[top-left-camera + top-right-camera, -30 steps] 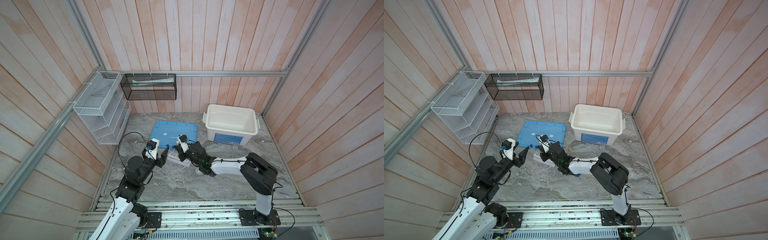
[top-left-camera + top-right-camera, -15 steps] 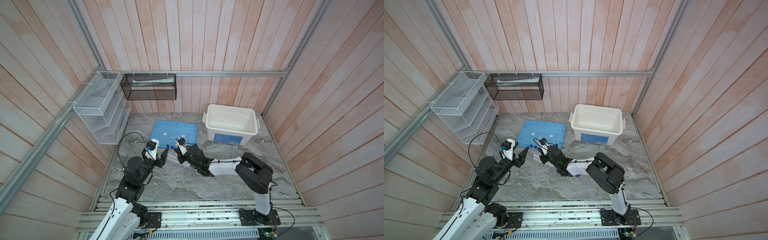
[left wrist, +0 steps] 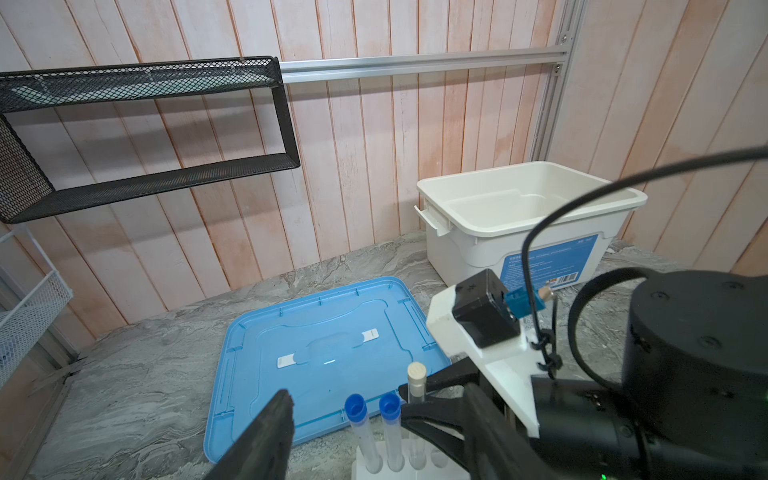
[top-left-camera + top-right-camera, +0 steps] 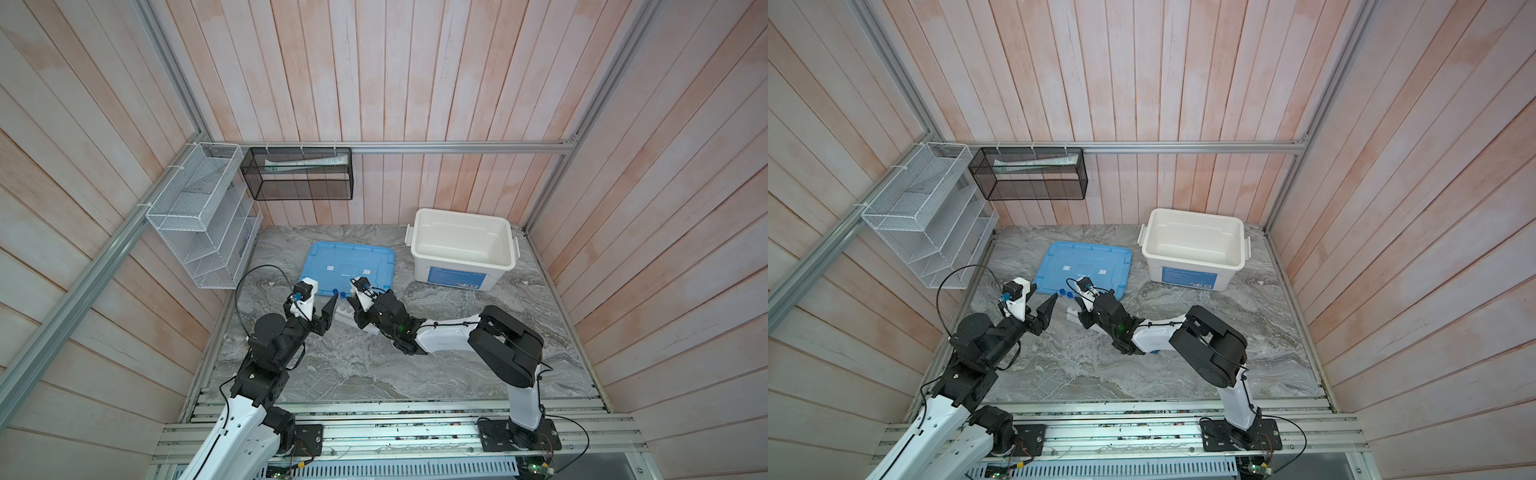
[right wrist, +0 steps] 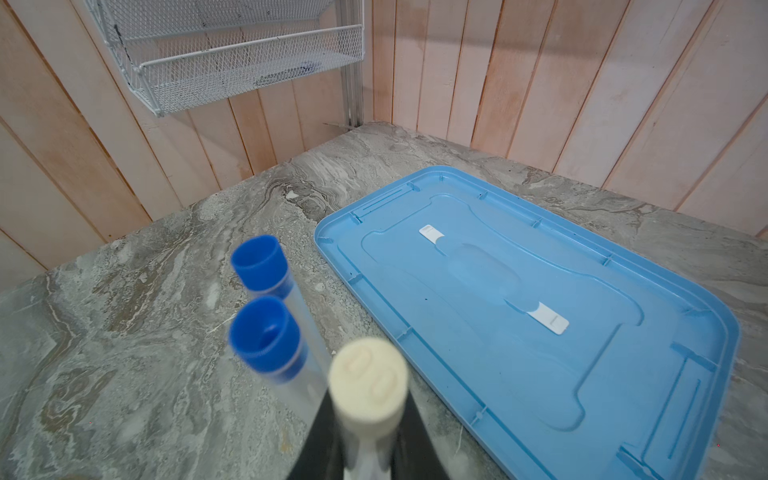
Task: Organize the chemistry lab equipment
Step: 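Carry the stoppered tube with right gripper over the rack and lower it in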
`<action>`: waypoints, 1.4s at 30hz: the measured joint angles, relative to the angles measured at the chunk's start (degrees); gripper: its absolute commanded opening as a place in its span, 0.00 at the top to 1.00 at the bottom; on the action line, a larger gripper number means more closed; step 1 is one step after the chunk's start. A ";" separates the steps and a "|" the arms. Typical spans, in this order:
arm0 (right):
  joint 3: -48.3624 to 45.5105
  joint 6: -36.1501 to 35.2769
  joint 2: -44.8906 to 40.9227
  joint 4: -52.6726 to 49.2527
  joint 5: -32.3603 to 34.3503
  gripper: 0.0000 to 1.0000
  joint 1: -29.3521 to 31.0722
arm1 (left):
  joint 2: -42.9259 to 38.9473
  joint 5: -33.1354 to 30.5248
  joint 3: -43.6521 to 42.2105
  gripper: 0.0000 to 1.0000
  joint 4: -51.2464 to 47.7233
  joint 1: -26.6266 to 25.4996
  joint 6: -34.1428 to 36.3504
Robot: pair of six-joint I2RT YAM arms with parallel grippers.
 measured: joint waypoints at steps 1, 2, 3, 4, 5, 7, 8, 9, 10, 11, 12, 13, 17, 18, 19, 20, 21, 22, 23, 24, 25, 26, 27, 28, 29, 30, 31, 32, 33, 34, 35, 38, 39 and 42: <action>0.00 0.00 0.11 0.07 0.02 0.94 0.02 | 0.00 0.07 0.00 0.34 0.00 0.00 0.00; 0.00 0.00 0.24 0.20 0.11 0.94 0.04 | 0.00 0.20 0.00 0.34 0.00 0.00 0.00; 0.00 -0.02 0.42 0.37 0.20 0.94 0.07 | 0.00 0.26 0.00 0.34 0.00 0.00 0.02; 0.00 -0.02 0.50 0.42 0.26 0.94 0.09 | 0.00 0.31 0.00 0.34 0.00 0.00 0.00; 0.00 -0.02 0.55 0.46 0.39 0.94 0.13 | 0.00 0.42 0.00 0.34 0.02 0.00 0.00; 0.00 -0.04 0.68 0.76 0.50 0.94 0.22 | 0.00 0.63 -0.02 0.34 0.00 0.00 0.00; 0.00 -0.09 0.76 0.92 0.59 0.94 0.26 | 0.00 0.68 -0.04 0.34 0.00 0.00 0.00; 0.00 -0.20 0.90 1.09 0.61 0.94 0.33 | 0.00 0.85 -0.07 0.34 0.02 0.00 0.00; 0.00 -0.24 1.03 1.16 0.63 0.94 0.39 | 0.00 0.90 -0.07 0.34 0.02 0.00 0.00; 0.00 -0.28 1.11 1.18 0.63 0.94 0.42 | 0.00 1.03 -0.07 0.34 0.02 0.00 0.00; 0.00 -0.31 1.18 1.18 0.66 0.94 0.46 | 0.00 1.09 -0.07 0.34 0.02 0.00 0.00; 0.00 -0.42 1.20 1.18 0.66 0.93 0.48 | 0.00 1.11 -0.07 0.34 0.02 0.00 0.00; 0.00 -0.70 1.20 1.20 0.68 0.90 0.48 | 0.02 1.11 -0.09 0.34 0.02 0.00 0.00; 0.00 -0.85 1.20 1.20 0.68 0.89 0.48 | 0.02 1.11 -0.09 0.34 0.02 0.00 0.00; 0.00 -0.90 1.20 1.20 0.68 0.87 0.48 | 0.02 1.11 -0.09 0.34 0.02 0.00 0.00; 0.00 -0.92 1.22 1.20 0.70 0.86 0.52 | 0.02 1.14 -0.09 0.34 0.02 0.00 0.00; 0.00 -0.96 1.22 1.20 0.76 0.84 0.52 | 0.02 1.14 -0.09 0.34 0.02 0.00 0.00; 0.00 -1.05 1.20 1.20 0.83 0.83 0.55 | 0.02 1.14 -0.09 0.34 0.02 0.00 0.00; 0.00 -1.07 1.20 1.20 0.85 0.82 0.59 | 0.02 1.14 -0.09 0.34 0.02 0.00 0.00; 0.00 -1.11 1.20 1.20 0.90 0.81 0.59 | 0.02 1.14 -0.09 0.34 0.02 0.00 0.00; 0.00 -1.16 1.22 1.20 0.96 0.80 0.63 | 0.00 1.14 -0.09 0.34 0.02 0.00 0.00; 0.00 -1.16 1.20 1.20 1.05 0.80 0.63 | 0.00 1.11 -0.09 0.34 0.02 0.00 0.00; 0.00 -1.29 1.20 1.20 1.07 0.79 0.63 | 0.00 1.14 -0.09 0.34 0.02 0.00 0.00; 0.00 -1.33 1.20 1.20 1.11 0.79 0.63 | 0.00 1.11 -0.09 0.34 0.02 0.00 0.00; 0.00 -1.38 1.20 1.20 1.20 0.78 0.63 | 0.00 1.14 -0.09 0.34 0.02 0.00 0.00; -0.02 -1.46 1.20 1.20 1.36 0.77 0.68 | 0.00 1.14 -0.09 0.34 0.02 0.00 0.00; -0.02 -1.51 1.20 1.20 1.57 0.76 0.70 | 0.00 1.14 -0.09 0.34 0.02 0.00 0.00; -0.07 -1.55 1.16 1.20 1.75 0.75 0.74 | 0.00 1.14 -0.09 0.34 0.02 0.00 0.00; -0.13 -1.66 1.05 1.18 1.92 0.74 0.76 | 0.00 1.14 -0.09 0.34 0.02 0.00 0.00; -0.31 -1.79 0.92 1.18 2.12 0.74 0.83 | 0.00 1.14 -0.09 0.34 0.02 0.00 0.02; -0.50 -1.99 0.70 1.14 2.25 0.73 0.87 | 0.00 1.14 -0.09 0.34 0.02 0.00 0.00; -1.03 -2.73 -0.46 0.90 2.89 0.71 1.07 | 0.00 1.14 -0.09 0.34 0.02 0.00 0.02; -1.18 -2.99 -1.14 0.70 3.21 0.71 1.11 | 0.00 1.14 -0.09 0.34 0.04 0.00 0.02; -1.64 -3.67 -3.28 0.44 3.93 0.70 1.22 | 0.00 1.14 -0.09 0.34 0.04 0.00 0.02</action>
